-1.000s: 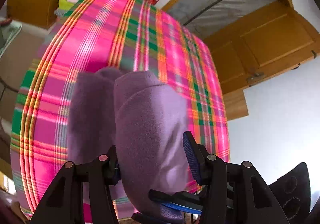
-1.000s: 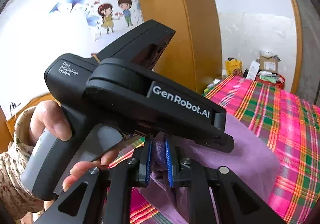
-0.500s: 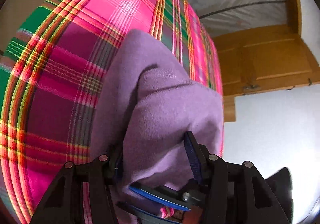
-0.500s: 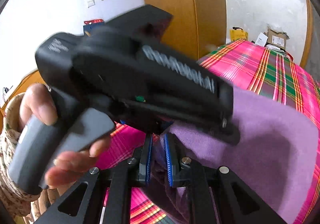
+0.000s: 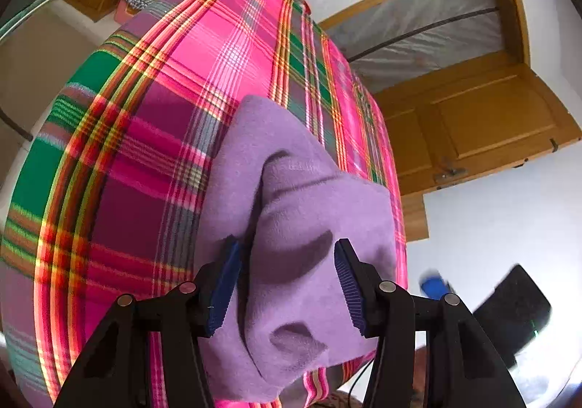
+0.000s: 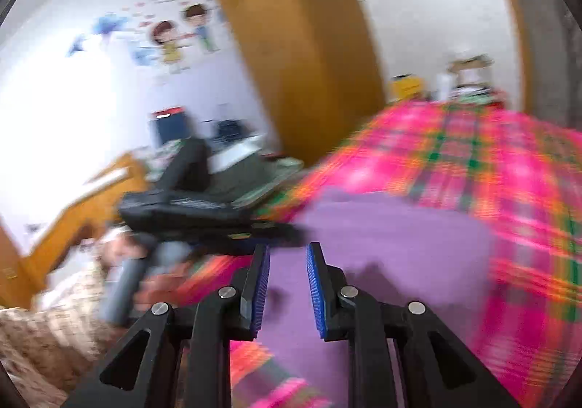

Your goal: Fold clothes

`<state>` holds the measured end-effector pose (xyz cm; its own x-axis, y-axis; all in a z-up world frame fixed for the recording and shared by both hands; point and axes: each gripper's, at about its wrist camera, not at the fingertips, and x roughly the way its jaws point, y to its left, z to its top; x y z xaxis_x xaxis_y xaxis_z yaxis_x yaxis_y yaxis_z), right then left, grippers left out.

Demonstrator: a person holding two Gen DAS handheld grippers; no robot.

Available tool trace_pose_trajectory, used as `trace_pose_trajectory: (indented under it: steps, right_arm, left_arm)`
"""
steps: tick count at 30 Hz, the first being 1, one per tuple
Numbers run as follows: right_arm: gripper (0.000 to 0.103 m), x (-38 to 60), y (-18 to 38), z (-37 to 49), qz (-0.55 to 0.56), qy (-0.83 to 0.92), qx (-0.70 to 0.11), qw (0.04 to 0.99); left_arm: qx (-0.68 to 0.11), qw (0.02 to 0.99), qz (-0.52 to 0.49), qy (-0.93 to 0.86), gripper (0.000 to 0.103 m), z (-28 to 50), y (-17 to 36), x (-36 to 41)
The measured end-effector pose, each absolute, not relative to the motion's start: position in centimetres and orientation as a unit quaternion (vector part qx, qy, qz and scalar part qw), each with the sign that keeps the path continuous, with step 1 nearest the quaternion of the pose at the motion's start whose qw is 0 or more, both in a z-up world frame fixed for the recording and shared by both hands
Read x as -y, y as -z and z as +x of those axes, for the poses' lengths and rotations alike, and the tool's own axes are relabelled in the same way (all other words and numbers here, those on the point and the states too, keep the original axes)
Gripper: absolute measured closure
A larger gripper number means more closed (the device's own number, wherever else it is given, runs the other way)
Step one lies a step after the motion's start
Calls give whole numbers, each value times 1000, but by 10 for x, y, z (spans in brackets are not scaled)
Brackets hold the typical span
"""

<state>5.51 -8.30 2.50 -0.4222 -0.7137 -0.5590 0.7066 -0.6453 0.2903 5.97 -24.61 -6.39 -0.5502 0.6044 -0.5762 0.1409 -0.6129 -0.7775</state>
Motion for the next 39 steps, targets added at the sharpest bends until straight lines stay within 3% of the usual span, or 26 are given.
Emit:
trace_pose_trajectory:
  steps: [10,18,31,39]
  right_arm:
    - [81,63,13,25,351,875,-74,326]
    - [80,80,-13,16,331,870,-89,354]
    - [81,133,13,-13,381,829,-119,391]
    - [81,185,26,-47,460,796,-129,372]
  left_arm:
    - [422,160,-457,-767,48,82,67,237]
    - [397,161,-464,-775,48,93,56,227]
    - [311,125,-481,-810,48,117,45,217]
    - [316,116,-481,-809,48,116,49,216]
